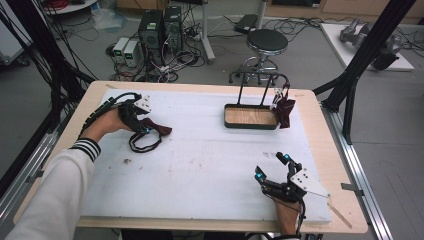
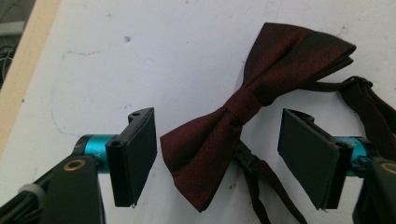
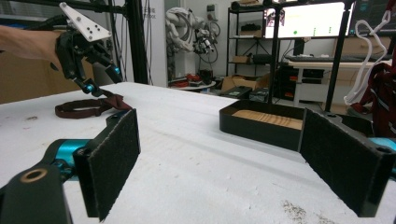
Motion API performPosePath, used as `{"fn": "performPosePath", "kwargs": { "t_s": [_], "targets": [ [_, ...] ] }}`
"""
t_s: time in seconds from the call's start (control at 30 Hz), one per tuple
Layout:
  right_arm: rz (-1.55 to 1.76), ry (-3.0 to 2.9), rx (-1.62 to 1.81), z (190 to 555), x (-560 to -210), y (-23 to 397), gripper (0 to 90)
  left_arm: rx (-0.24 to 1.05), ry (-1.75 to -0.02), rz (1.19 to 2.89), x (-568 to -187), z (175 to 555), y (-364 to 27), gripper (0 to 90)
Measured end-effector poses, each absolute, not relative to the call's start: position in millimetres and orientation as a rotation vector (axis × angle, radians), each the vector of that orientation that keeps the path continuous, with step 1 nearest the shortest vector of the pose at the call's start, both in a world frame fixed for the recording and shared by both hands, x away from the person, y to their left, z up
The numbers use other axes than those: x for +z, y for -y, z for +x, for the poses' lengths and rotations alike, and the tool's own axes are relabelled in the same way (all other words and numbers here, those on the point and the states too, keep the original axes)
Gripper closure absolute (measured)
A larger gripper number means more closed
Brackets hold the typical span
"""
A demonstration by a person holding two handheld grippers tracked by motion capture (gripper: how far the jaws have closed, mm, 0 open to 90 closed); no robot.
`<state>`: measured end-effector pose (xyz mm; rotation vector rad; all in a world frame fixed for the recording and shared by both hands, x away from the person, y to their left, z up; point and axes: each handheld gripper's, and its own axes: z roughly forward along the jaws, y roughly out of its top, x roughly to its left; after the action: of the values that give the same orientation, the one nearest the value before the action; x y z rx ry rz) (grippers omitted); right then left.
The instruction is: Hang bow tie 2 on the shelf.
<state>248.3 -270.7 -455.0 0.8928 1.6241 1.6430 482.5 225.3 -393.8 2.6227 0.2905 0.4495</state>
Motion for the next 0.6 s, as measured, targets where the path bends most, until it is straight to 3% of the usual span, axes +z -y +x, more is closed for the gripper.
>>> {"fn": "performPosePath", "kwargs": {
  "t_s": [0.6],
  "targets": [
    [0.897,-1.630,1.641,248,-455,270,12.0,0.435,-0.233,2.703,-408,487,-215,46.9]
  ]
}}
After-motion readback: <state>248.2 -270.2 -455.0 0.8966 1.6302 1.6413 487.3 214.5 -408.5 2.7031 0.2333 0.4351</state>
